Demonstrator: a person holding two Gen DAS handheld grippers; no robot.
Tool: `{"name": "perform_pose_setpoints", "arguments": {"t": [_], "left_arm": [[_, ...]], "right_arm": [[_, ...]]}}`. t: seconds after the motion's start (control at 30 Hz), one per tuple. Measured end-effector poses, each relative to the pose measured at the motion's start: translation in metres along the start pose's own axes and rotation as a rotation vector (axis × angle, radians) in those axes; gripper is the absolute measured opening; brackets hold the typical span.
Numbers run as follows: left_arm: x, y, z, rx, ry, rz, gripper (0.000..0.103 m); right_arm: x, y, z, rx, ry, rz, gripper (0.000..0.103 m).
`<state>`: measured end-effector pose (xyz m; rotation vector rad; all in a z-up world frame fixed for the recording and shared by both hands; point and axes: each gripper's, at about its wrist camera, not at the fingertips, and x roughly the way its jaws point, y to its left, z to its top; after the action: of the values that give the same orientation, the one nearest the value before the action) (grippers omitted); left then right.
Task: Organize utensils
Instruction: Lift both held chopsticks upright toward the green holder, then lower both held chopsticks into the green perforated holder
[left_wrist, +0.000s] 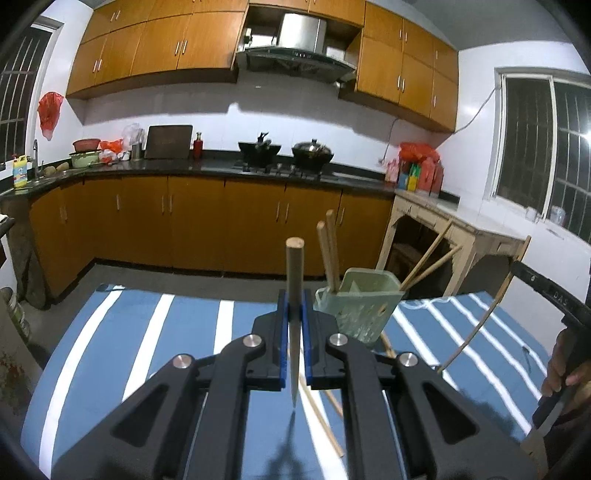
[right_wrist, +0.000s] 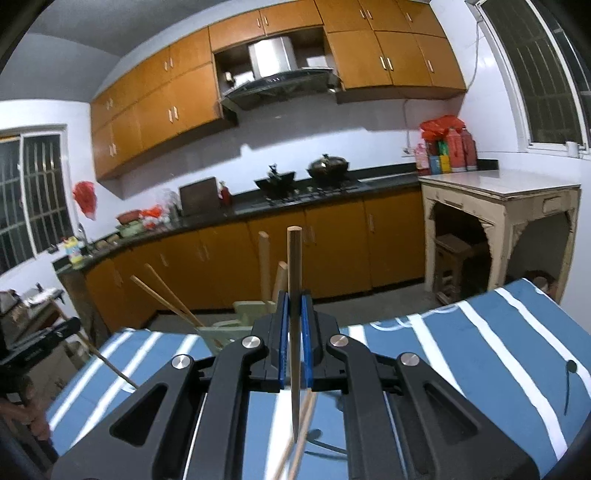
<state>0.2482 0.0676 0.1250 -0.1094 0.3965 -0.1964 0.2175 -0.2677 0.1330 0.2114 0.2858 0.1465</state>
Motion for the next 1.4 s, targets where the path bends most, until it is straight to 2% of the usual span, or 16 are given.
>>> {"name": "perform_pose_setpoints", "arguments": {"t": [0.2, 0.33, 0.5, 0.63, 0.73, 0.97, 1.4], "left_arm": [[-0.004, -0.013, 0.022, -0.021, -0.062, -0.045, 0.008], [-0.014, -0.025, 0.044, -0.042, -0.155, -0.087, 0.008], [-0.015, -0.035, 0.079, -0.111, -0.285, -0.101, 0.008], [0.001, -0.041, 0.094, -0.141, -0.354, -0.058, 0.008], [0.026, -0.041, 0.097, -0.158, -0.340, -0.041, 0.008], [0.074, -0.033, 0.080, -0.185, -0.241, -0.026, 0.008], [0.101, -0.020, 0.064, -0.207, -0.167, -0.038, 0.008]], "right_arm": [[0.003, 0.016, 0.020, 0.020, -0.042, 0.084, 0.008], [-0.003, 0.032, 0.045, 0.029, -0.145, 0.131, 0.008], [0.001, 0.046, 0.073, 0.018, -0.280, 0.114, 0.008], [0.016, 0.053, 0.080, -0.017, -0.353, 0.064, 0.008], [0.042, 0.052, 0.075, -0.042, -0.344, 0.025, 0.008], [0.090, 0.048, 0.047, -0.049, -0.215, 0.001, 0.008], [0.107, 0.041, 0.033, 0.002, -0.127, 0.023, 0.008]]}}
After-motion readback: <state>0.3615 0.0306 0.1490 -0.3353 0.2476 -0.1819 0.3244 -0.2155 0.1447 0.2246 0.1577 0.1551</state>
